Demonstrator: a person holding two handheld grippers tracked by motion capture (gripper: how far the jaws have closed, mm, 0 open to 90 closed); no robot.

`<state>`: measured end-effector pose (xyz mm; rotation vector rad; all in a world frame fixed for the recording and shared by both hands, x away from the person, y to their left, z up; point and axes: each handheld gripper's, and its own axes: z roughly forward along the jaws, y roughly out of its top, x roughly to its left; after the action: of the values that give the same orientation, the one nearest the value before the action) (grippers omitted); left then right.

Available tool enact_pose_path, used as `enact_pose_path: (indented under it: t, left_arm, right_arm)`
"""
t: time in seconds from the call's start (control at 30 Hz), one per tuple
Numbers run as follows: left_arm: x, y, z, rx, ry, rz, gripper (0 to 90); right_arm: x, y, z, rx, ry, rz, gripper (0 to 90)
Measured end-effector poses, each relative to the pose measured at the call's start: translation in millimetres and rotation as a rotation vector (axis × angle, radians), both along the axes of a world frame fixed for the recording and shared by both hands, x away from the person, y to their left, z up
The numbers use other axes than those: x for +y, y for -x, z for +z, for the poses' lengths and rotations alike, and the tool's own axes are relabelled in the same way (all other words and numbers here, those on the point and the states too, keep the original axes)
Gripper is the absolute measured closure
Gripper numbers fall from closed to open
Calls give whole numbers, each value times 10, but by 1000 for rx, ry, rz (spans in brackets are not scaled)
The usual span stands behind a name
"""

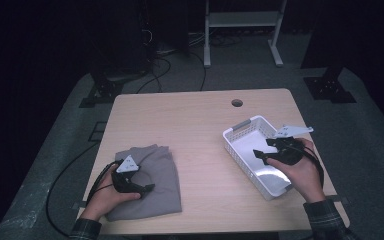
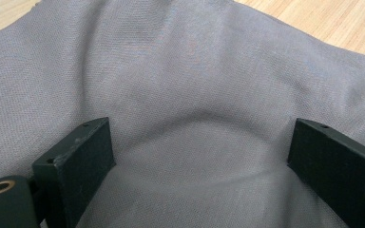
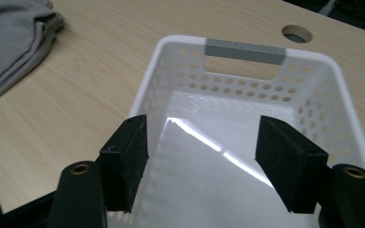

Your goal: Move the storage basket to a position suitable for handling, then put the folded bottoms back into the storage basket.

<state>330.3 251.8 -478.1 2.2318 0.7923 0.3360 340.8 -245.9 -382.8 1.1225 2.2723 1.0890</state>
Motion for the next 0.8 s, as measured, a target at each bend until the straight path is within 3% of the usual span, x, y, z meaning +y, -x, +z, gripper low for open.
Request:
enact_pose_path:
  t: [0.47,0.67,0.8]
  left_arm:
    - [-1,0,0,1,-1,0,64]
    - [-5,-2,3,2,-3,1,63]
    - [-34,-16,2,-1,-6,3,63]
  right_arm:
    - [636,134,-8,-5,-20,168,322]
    - [843,154,-66,-2,-38,212,317]
    - [952,177,-101,5,-79,250,316]
